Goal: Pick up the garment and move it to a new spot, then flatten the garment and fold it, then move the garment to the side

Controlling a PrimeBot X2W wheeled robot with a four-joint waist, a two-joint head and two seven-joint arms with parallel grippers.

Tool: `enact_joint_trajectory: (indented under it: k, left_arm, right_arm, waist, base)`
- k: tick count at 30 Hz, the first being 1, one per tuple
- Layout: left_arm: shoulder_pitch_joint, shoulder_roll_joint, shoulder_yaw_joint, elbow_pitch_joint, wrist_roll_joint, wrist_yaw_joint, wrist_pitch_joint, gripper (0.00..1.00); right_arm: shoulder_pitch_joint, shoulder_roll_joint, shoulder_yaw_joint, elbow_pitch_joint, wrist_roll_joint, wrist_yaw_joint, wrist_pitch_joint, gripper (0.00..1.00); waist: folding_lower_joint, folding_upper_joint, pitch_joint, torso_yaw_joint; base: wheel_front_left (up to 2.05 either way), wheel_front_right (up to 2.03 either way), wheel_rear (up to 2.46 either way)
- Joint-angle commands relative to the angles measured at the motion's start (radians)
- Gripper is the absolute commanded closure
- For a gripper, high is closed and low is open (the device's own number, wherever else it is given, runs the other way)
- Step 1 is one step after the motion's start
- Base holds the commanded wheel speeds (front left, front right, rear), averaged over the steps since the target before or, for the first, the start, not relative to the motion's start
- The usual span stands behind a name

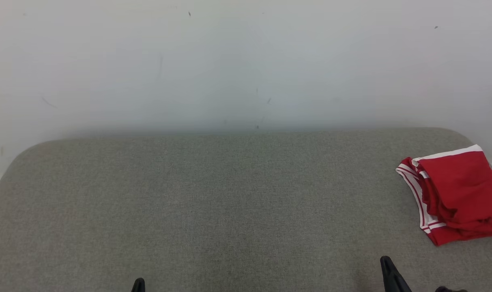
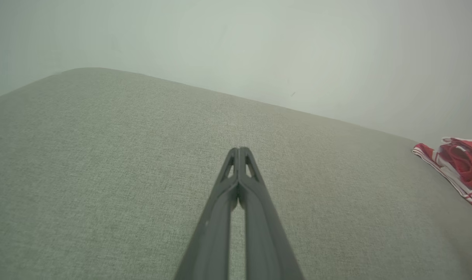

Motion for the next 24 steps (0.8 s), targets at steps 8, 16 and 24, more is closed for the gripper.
enact_joint_trajectory:
  k: [8,16,24]
  left_arm:
    - [-0.067,0.004,0.028,0.004,-0.185,-0.013,0.035,1.0]
    - [-0.096,0.006,0.047,0.017,-0.317,-0.022,0.063,1.0]
    - [-0.123,0.007,0.065,0.029,-0.436,-0.03,0.089,1.0]
  right_arm:
    - [-0.073,0.004,-0.029,0.013,0.176,0.0,0.045,1.0]
    - [-0.108,0.008,-0.05,0.033,0.299,0.0,0.08,1.0]
    - [-0.14,0.013,-0.07,0.051,0.41,-0.001,0.113,1.0]
  waist:
    - [0.0,-0.0001,0.008,0.0]
    - [0.0,-0.0001,0.016,0.0]
    - [0.0,-0.0001,0.023,0.0]
  base:
    - [0.0,0.0,0.0]
    - [0.0,0.0,0.0]
    - [0.0,0.0,0.0]
